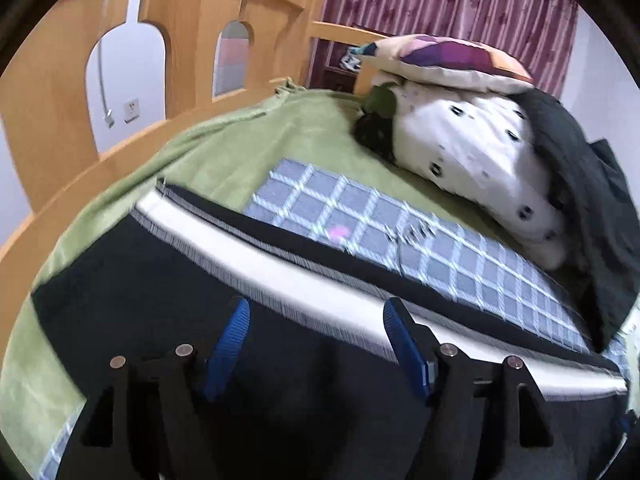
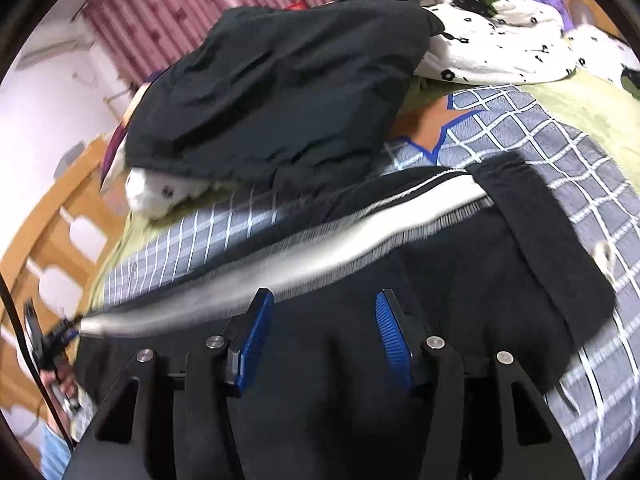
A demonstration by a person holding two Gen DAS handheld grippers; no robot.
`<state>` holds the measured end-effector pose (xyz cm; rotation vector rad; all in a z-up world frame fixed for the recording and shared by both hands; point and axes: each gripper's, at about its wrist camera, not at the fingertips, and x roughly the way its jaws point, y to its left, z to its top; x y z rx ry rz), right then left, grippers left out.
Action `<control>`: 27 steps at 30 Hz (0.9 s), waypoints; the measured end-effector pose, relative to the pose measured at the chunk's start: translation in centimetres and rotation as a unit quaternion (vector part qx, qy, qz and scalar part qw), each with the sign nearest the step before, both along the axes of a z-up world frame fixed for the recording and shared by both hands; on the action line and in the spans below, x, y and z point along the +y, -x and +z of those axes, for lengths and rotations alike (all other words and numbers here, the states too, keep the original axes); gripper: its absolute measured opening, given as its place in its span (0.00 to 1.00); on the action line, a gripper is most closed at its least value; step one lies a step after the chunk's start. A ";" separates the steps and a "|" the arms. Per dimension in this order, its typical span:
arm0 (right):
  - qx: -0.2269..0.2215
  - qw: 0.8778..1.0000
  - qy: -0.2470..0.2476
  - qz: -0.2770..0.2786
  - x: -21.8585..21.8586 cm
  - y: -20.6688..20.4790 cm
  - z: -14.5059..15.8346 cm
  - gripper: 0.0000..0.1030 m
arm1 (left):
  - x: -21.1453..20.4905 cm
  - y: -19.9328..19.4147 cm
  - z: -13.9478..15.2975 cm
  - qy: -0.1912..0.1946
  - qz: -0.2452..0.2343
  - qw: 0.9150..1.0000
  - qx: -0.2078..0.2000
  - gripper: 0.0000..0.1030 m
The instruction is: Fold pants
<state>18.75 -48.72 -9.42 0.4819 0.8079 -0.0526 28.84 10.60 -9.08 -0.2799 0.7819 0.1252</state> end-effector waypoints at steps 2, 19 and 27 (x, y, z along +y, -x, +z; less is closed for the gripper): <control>0.011 1.000 0.022 0.016 1.2 2.3 0.1 0.52 | -0.5 2.4 -0.5 0.009 -0.011 1.000 0.014 0.66; 0.054 0.998 -0.010 0.005 2.4 11.1 -5.0 0.52 | 4.0 14.6 -7.4 0.126 -0.007 0.991 0.048 0.74; 0.045 0.996 -0.070 -0.013 0.7 7.9 -6.5 0.53 | 5.1 10.0 -8.0 0.179 0.032 0.982 0.040 0.78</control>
